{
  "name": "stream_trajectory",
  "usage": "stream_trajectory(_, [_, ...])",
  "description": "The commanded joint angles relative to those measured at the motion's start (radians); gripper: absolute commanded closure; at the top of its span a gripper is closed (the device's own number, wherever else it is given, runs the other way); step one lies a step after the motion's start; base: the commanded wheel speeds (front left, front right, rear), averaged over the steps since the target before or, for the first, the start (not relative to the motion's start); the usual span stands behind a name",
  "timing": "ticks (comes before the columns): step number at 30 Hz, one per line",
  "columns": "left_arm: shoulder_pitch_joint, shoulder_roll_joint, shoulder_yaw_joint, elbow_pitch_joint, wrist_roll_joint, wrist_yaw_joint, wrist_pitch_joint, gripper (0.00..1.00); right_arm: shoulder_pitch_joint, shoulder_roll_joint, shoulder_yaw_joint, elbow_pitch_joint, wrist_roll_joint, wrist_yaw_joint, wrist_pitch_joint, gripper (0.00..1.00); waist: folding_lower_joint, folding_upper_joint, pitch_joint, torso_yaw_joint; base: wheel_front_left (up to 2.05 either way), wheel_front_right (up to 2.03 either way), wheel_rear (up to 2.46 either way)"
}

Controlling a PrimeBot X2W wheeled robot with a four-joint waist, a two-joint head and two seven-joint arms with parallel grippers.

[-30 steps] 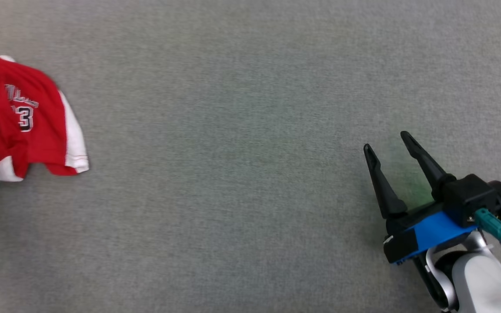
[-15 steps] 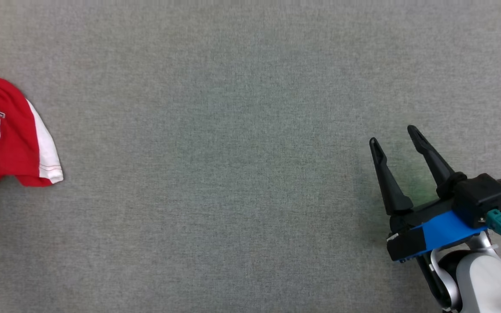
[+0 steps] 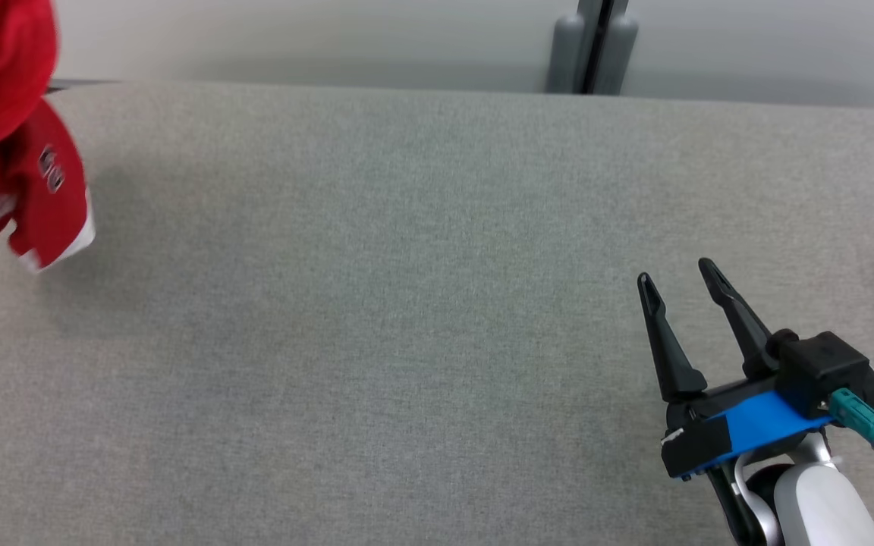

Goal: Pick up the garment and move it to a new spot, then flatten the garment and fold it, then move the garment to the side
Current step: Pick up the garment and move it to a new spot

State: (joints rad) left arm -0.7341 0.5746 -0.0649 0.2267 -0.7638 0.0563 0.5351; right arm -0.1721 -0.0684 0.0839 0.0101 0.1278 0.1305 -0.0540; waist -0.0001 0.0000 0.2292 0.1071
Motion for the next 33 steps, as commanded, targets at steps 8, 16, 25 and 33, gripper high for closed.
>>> stream_trajectory(8, [-0.060,-0.095,-0.179,-0.221,0.053,-0.039,0.060,1.00,0.059,0.014,-0.026,0.005,0.010,0.001,0.003,0.00,0.0001,0.0000,-0.103,-0.063,0.00,0.00,0.00])
stream_trajectory(16, [0.086,-0.222,-0.319,-0.275,0.035,-0.052,0.030,1.00,0.087,0.017,-0.016,-0.010,0.023,0.001,0.016,0.00,0.0001,0.0000,-0.121,-0.179,0.00,0.00,0.00])
stream_trajectory(25, [0.233,-0.348,-0.402,-0.055,0.083,-0.028,-0.138,1.00,0.062,0.018,0.012,-0.011,0.041,0.001,0.017,0.00,0.0001,0.0000,-0.099,-0.294,0.00,0.00,0.00])
stream_trajectory(33, [0.233,-0.466,-0.479,0.201,0.113,-0.038,-0.247,0.00,0.057,0.018,0.021,0.006,0.061,0.001,0.003,0.00,0.0001,0.0000,-0.087,-0.302,0.00,0.00,0.00])
